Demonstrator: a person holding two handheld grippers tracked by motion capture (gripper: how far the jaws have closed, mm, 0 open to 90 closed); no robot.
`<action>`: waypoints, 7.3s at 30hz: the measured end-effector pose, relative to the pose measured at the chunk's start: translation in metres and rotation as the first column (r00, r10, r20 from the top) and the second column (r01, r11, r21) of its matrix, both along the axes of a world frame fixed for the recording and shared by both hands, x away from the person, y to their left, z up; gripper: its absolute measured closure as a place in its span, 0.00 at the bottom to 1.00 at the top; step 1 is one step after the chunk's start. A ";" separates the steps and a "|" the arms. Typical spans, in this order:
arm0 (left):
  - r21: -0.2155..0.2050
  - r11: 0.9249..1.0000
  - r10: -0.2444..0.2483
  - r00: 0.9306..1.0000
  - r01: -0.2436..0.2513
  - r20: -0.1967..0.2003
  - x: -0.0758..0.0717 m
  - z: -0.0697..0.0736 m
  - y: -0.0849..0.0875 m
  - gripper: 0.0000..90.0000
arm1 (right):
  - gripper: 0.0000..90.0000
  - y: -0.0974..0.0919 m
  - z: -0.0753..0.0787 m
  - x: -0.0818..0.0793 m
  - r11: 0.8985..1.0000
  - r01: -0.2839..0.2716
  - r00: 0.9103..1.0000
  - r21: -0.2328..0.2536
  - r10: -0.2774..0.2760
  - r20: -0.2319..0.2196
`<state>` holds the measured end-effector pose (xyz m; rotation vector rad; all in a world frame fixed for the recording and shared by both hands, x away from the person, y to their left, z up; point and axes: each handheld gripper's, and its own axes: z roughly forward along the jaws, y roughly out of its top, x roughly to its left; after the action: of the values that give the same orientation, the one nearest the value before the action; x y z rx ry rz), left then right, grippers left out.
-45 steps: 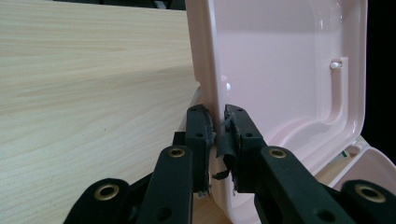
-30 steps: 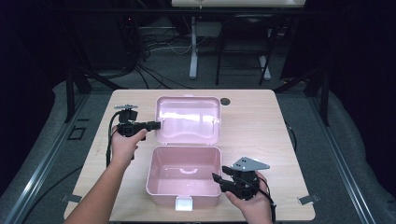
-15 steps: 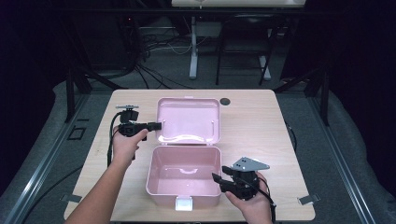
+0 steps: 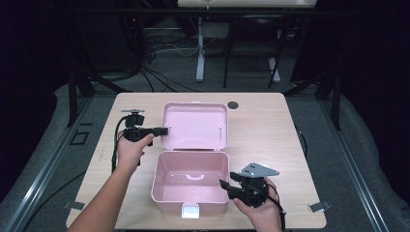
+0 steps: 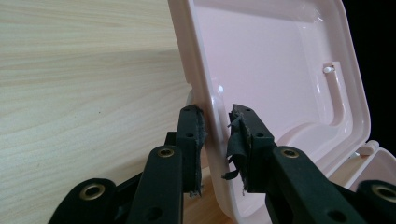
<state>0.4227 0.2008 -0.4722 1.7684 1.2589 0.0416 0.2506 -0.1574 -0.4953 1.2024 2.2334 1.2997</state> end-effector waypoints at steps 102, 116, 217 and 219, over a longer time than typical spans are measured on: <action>0.055 0.998 -0.002 0.999 0.004 -0.038 -0.012 -0.004 0.007 0.63 | 0.59 -0.003 0.000 0.000 1.000 -0.006 1.000 0.027 0.006 0.004; 0.053 0.999 -0.012 1.000 0.011 0.024 -0.036 -0.001 0.018 0.61 | 0.58 -0.009 0.009 -0.001 0.999 -0.006 0.999 0.038 0.005 0.032; 0.175 0.985 -0.035 0.986 0.006 0.163 -0.103 0.011 0.045 0.51 | 0.53 -0.060 0.024 0.117 0.836 -0.097 0.872 -0.540 -0.189 -0.451; 0.172 0.985 -0.032 0.986 0.003 0.164 -0.103 0.011 0.046 0.51 | 0.53 -0.061 0.023 0.116 0.836 -0.094 0.872 -0.541 -0.194 -0.450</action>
<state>0.3196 0.2466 -0.4610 1.8807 1.1470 0.2896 0.3669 -0.2182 -0.4728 1.4413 2.6192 0.2610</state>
